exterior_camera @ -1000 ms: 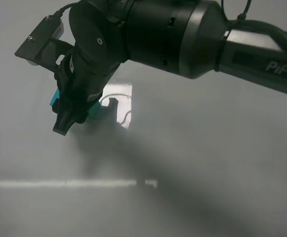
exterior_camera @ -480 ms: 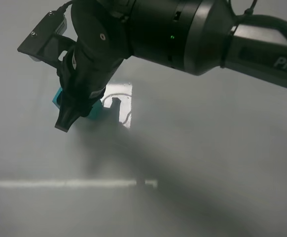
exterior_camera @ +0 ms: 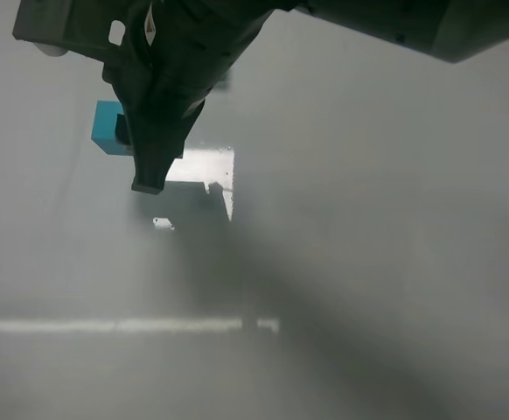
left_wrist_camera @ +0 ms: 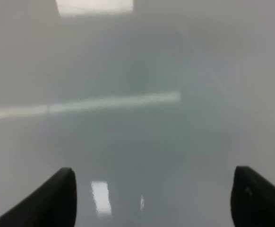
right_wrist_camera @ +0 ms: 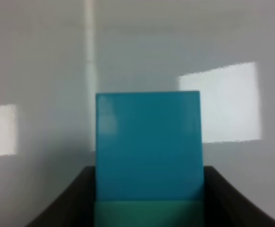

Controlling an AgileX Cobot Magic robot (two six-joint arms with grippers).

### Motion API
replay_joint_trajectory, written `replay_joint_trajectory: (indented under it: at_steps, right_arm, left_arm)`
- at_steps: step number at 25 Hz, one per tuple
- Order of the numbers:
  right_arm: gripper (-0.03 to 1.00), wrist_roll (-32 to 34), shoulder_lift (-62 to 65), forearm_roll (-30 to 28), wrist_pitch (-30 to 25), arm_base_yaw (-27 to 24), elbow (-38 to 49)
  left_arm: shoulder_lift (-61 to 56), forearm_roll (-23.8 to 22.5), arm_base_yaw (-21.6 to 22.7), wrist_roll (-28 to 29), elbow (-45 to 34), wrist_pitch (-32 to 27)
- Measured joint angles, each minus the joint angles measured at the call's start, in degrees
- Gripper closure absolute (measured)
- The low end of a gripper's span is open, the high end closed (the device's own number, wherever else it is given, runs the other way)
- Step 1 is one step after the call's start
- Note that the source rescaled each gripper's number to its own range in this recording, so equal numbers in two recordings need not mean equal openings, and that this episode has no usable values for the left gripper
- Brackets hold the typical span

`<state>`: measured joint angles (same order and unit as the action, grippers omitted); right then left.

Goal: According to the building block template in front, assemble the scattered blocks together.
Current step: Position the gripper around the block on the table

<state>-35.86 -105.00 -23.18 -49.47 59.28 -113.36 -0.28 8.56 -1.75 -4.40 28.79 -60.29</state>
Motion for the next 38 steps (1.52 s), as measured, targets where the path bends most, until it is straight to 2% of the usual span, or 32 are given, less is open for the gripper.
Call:
replay_joint_trajectory:
  at_steps: [12, 38]
  right_arm:
    - [0.97, -1.6, -2.8, 2.7, -1.2, -3.7, 0.0]
    - [0.97, -2.8, -4.4, 4.9, -1.1, -4.8, 0.0]
  left_arm:
    - [0.0, 0.0, 0.0, 0.0, 0.0, 0.0]
    - [0.0, 0.0, 0.0, 0.0, 0.0, 0.0]
